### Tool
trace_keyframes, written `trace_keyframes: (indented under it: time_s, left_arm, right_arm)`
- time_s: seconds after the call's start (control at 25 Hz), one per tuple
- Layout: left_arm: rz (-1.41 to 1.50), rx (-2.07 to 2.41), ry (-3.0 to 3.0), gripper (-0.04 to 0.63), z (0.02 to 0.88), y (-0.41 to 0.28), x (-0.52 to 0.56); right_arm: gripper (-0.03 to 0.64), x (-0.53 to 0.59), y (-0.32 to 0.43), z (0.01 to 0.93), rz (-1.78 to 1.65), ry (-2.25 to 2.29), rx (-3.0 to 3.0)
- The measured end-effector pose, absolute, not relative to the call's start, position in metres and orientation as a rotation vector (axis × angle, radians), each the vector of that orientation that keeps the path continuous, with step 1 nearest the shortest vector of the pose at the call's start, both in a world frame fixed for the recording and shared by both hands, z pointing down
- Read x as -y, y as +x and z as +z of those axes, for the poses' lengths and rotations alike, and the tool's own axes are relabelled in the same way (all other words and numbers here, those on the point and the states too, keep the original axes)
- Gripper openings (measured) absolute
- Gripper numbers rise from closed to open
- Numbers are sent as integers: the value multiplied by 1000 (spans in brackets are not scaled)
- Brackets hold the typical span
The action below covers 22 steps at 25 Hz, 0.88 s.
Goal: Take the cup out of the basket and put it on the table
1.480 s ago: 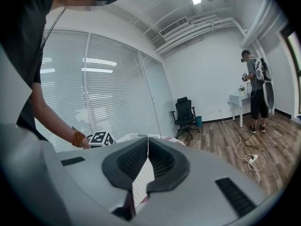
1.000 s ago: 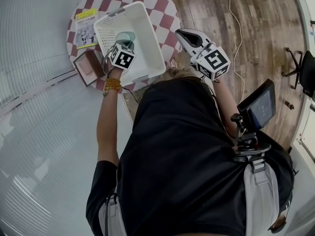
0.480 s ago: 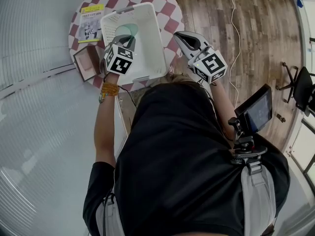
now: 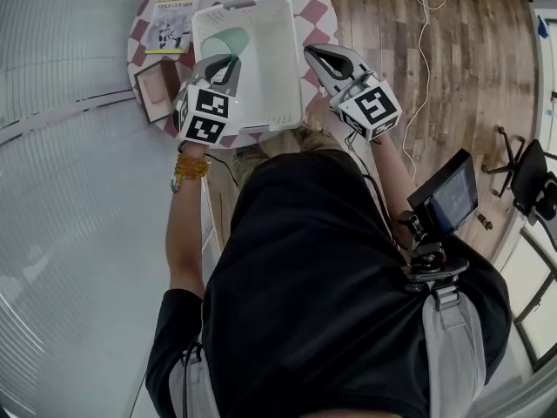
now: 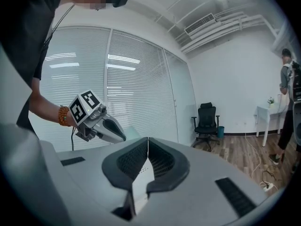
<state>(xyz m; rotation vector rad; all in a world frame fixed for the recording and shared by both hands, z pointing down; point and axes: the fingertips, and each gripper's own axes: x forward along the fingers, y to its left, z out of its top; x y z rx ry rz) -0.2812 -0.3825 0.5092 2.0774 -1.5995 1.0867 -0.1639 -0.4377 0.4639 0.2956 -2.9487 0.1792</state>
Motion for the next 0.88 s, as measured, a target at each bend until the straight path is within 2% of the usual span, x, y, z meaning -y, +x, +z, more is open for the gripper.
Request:
trace_keyframes:
  time_s: [0.88]
  left_arm:
    - [629,1907,2286,23,403,-320,288]
  right_arm:
    - [12,336,-240,405,-4,211,2982]
